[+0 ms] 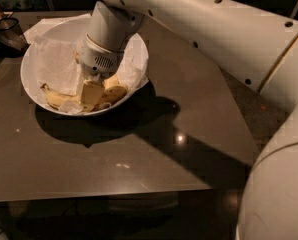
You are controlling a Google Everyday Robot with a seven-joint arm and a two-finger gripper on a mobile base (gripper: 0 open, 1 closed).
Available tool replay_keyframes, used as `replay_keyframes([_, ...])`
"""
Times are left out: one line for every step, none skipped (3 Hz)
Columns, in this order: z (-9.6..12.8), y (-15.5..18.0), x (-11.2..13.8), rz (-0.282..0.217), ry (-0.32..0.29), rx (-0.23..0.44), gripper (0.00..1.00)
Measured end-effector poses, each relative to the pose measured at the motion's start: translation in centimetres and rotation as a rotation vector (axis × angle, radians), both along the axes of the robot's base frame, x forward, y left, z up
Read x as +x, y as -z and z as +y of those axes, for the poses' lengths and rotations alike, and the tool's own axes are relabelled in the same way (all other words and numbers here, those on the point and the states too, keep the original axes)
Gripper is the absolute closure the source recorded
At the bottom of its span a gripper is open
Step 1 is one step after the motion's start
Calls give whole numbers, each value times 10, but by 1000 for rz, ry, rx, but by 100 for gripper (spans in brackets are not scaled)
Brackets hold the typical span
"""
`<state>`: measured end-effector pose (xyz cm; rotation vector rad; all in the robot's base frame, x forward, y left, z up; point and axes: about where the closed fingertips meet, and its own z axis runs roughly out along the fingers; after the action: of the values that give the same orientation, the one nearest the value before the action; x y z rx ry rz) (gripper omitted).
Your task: Pick banana from white bowl
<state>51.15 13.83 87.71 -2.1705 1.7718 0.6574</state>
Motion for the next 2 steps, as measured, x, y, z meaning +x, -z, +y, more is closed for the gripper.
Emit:
replay_keyframes([0,0,0,0,0,0,89])
replay_keyframes([0,0,0,0,0,0,100])
